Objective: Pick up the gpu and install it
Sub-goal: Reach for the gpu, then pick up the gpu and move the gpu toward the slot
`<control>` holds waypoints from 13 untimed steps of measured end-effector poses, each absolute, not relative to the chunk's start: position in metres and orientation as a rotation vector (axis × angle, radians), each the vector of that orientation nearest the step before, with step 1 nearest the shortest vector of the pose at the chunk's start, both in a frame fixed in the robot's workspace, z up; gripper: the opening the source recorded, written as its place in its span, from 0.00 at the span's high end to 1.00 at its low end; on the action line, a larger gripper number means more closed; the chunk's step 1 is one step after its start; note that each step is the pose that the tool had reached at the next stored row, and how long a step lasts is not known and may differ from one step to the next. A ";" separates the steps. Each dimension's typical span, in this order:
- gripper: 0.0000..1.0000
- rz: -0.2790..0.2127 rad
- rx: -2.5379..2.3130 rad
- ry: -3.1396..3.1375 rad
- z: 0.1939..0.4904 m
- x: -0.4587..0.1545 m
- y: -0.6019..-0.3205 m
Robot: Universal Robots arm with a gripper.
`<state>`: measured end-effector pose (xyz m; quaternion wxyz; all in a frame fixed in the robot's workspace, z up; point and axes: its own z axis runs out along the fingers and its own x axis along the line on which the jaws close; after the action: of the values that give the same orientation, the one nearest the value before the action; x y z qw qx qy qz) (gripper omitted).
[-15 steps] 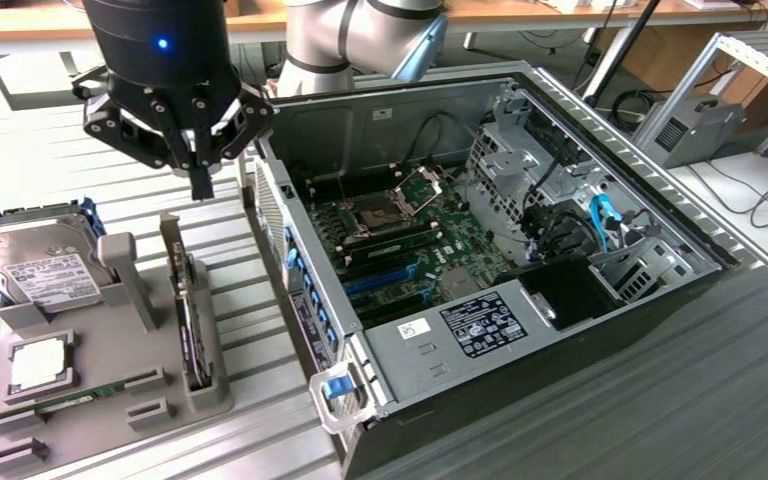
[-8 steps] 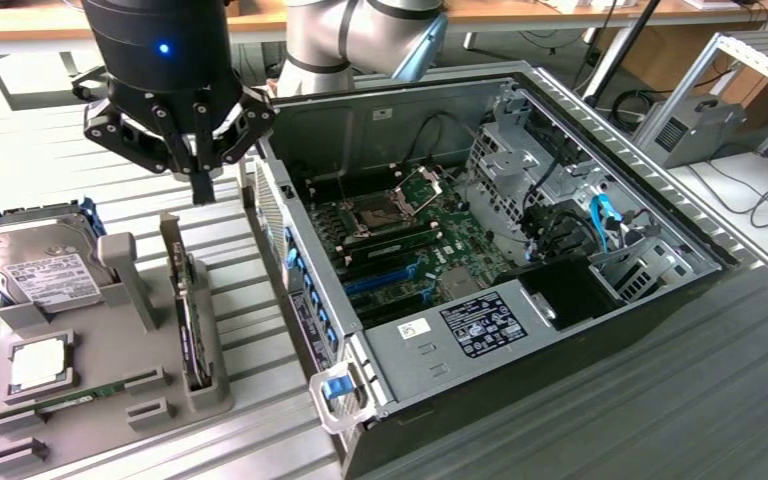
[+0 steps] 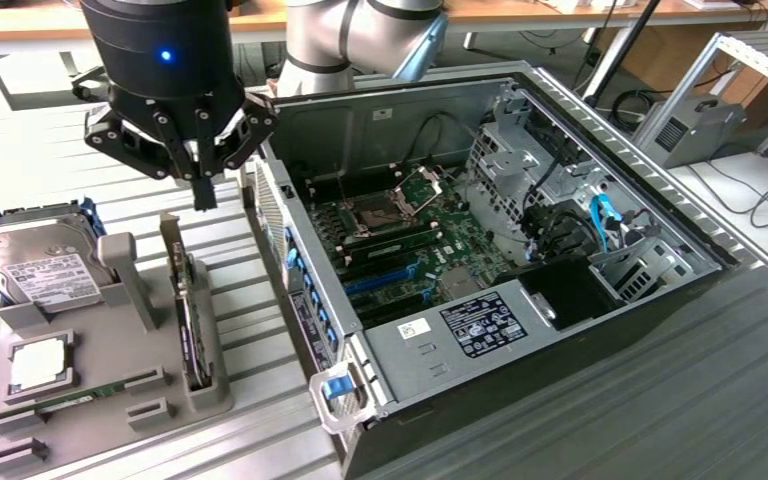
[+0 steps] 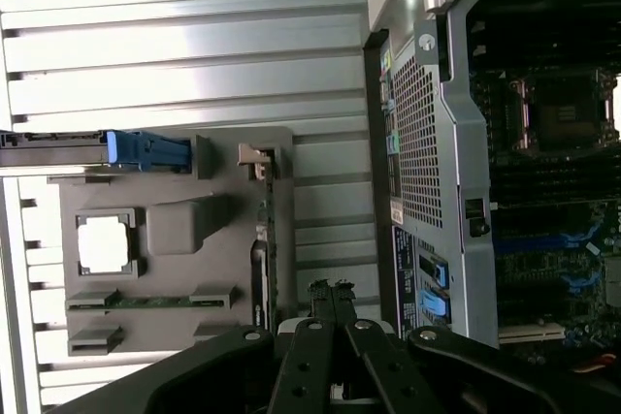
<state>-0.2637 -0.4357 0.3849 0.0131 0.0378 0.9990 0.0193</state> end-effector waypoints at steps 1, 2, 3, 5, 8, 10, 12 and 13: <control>0.89 0.060 0.118 3.113 0.385 -0.264 -0.437; 0.89 0.060 0.118 3.113 0.385 -0.264 -0.438; 0.89 0.060 0.118 3.112 0.385 -0.264 -0.439; 0.89 0.060 0.118 3.112 0.385 -0.264 -0.440; 0.89 0.060 0.118 3.112 0.385 -0.264 -0.440; 0.89 0.060 0.118 3.112 0.385 -0.264 -0.440; 0.89 0.060 0.118 3.112 0.385 -0.264 -0.440; 0.89 0.060 0.118 3.112 0.385 -0.264 -0.440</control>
<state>-0.2637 -0.4397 0.3848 0.0132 0.0378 0.9990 0.0193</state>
